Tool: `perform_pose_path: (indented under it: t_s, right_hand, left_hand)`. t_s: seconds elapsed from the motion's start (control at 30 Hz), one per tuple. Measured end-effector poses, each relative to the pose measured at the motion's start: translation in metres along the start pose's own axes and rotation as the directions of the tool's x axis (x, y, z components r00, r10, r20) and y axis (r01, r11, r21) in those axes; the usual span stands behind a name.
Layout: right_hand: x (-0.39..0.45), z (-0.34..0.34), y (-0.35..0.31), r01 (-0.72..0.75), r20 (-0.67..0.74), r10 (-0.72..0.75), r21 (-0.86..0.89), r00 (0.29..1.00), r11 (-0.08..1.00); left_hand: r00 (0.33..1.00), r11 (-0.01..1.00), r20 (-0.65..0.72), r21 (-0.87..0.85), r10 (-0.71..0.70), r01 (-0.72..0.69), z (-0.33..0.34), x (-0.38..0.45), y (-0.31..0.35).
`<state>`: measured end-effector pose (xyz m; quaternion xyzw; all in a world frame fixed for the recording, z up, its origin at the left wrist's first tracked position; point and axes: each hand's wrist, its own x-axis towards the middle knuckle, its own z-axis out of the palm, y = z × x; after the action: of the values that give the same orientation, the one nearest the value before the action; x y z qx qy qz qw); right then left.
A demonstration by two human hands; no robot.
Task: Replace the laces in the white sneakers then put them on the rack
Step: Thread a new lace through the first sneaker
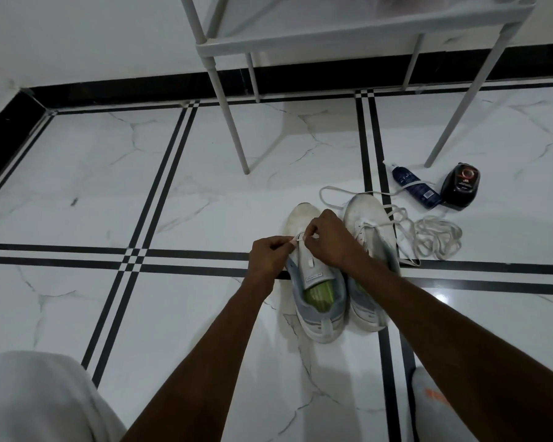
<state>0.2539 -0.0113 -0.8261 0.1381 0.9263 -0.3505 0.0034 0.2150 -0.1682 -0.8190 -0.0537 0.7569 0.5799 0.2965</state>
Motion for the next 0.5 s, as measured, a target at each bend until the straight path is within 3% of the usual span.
perform_pose_path:
  t_s: [0.37, 0.5]
  right_hand:
    - [0.003, 0.009, -0.006, -0.096, -0.006, 0.095, -0.027, 0.995, 0.995]
    - [0.004, 0.011, -0.005, -0.114, 0.022, 0.114, -0.013, 0.993, 0.993]
  left_hand:
    - [0.994, 0.992, -0.028, 0.061, 0.110, -0.108, 0.001, 0.007, -0.003]
    - [0.973, 0.965, -0.094, 0.176, 0.211, -0.193, 0.003, 0.006, 0.003]
